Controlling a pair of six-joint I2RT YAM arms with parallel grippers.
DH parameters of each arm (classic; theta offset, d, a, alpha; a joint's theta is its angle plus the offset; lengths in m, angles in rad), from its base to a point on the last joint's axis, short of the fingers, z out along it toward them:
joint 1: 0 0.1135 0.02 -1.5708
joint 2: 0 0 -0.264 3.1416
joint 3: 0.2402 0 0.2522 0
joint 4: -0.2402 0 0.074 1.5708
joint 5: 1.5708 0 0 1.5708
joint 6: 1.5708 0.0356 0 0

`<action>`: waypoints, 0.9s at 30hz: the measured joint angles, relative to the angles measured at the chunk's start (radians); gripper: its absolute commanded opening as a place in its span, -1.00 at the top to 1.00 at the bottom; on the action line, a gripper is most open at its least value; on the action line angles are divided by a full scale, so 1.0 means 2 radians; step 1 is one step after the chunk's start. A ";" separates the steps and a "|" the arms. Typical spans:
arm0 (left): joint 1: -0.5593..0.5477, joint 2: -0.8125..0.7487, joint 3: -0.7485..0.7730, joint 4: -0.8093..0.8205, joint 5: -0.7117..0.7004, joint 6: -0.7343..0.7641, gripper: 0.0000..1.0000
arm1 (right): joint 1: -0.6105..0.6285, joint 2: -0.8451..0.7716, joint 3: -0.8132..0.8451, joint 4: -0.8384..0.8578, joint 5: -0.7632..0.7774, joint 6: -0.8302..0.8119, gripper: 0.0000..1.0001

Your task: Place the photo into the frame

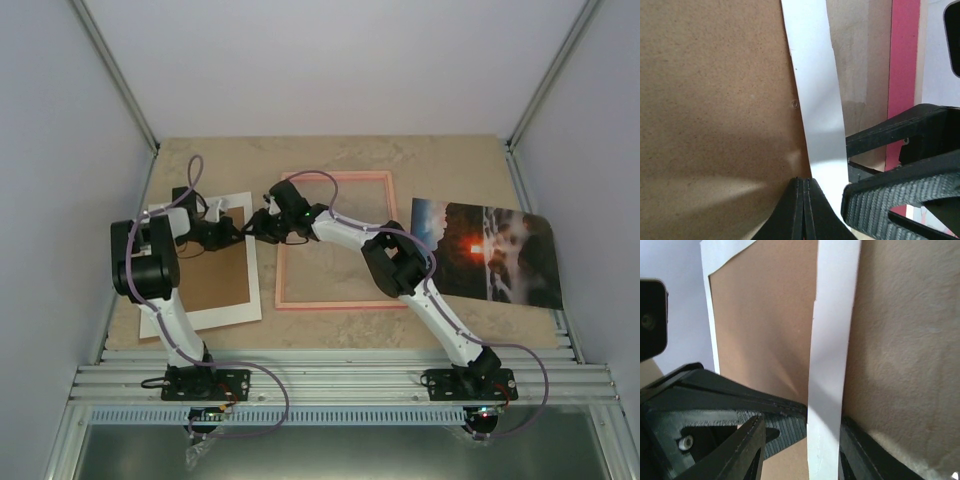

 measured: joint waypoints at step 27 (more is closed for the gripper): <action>0.069 -0.171 0.059 -0.080 -0.064 0.031 -0.95 | 0.001 -0.106 -0.074 0.079 -0.019 -0.071 0.99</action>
